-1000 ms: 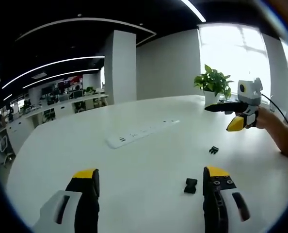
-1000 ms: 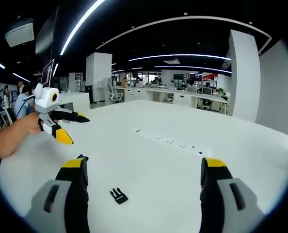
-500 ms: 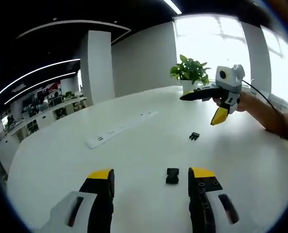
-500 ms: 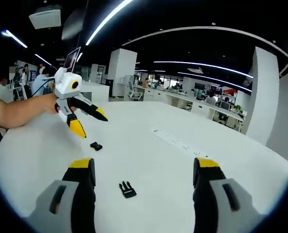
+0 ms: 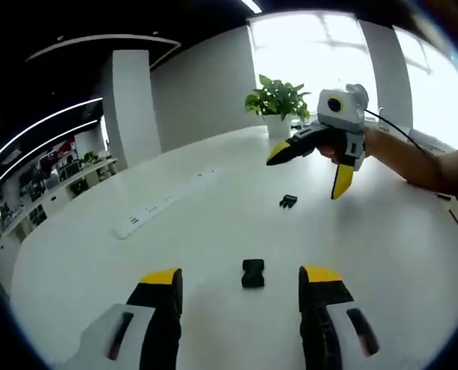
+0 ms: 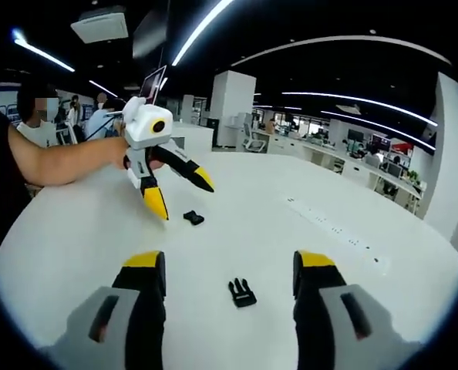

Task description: Snap the two parts of the plastic buckle together until the buckle closes and remains connected.

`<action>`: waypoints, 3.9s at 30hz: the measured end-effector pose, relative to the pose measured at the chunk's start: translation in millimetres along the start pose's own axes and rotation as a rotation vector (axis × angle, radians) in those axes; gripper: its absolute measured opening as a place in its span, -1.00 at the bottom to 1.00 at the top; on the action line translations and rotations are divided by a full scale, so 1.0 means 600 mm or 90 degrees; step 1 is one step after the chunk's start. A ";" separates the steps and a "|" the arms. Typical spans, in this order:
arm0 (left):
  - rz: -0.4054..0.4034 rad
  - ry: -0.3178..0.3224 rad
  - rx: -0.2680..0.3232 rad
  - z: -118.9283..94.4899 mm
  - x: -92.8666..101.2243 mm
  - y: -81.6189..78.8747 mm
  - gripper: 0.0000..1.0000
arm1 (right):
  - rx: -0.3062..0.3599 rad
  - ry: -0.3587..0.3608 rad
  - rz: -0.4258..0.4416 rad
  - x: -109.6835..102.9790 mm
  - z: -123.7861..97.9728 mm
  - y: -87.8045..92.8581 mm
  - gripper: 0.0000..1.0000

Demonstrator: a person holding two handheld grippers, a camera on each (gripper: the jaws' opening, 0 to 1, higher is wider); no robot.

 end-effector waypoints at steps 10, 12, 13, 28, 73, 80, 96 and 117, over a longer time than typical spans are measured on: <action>0.009 0.014 0.006 0.003 -0.028 -0.038 0.22 | 0.028 -0.058 0.014 0.002 0.016 -0.046 0.30; 0.004 0.027 0.006 0.003 -0.024 -0.037 0.22 | -0.011 -0.066 -0.009 -0.010 0.014 -0.030 0.30; 0.009 0.029 0.001 0.003 -0.025 -0.036 0.21 | -0.014 -0.062 -0.017 -0.010 0.012 -0.028 0.30; -0.014 0.070 -0.002 -0.011 -0.009 -0.025 0.20 | -0.007 -0.088 0.024 0.015 -0.001 -0.012 0.30; 0.017 0.098 -0.031 0.015 -0.001 0.000 0.12 | -0.025 -0.110 0.017 0.013 0.004 0.026 0.24; 0.009 0.090 -0.034 0.016 -0.013 0.000 0.04 | -0.010 -0.116 0.015 0.007 0.004 0.024 0.21; -0.013 0.089 -0.002 0.014 -0.010 -0.012 0.55 | -0.005 -0.112 0.022 0.014 0.008 0.029 0.37; 0.018 0.087 -0.011 0.014 0.000 -0.008 -0.02 | -0.030 -0.113 0.015 0.017 0.012 0.049 -0.11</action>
Point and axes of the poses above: the point that each gripper's makers call its tool centre point, and the gripper's own axes: z roughly forward along the fingers, x roughly to its right, y roughly out of its underside, the point moved 2 cm from there along -z, roughly backward along the fingers, and after that the axes turned 7 degrees about -x, right-handed, at the moved point
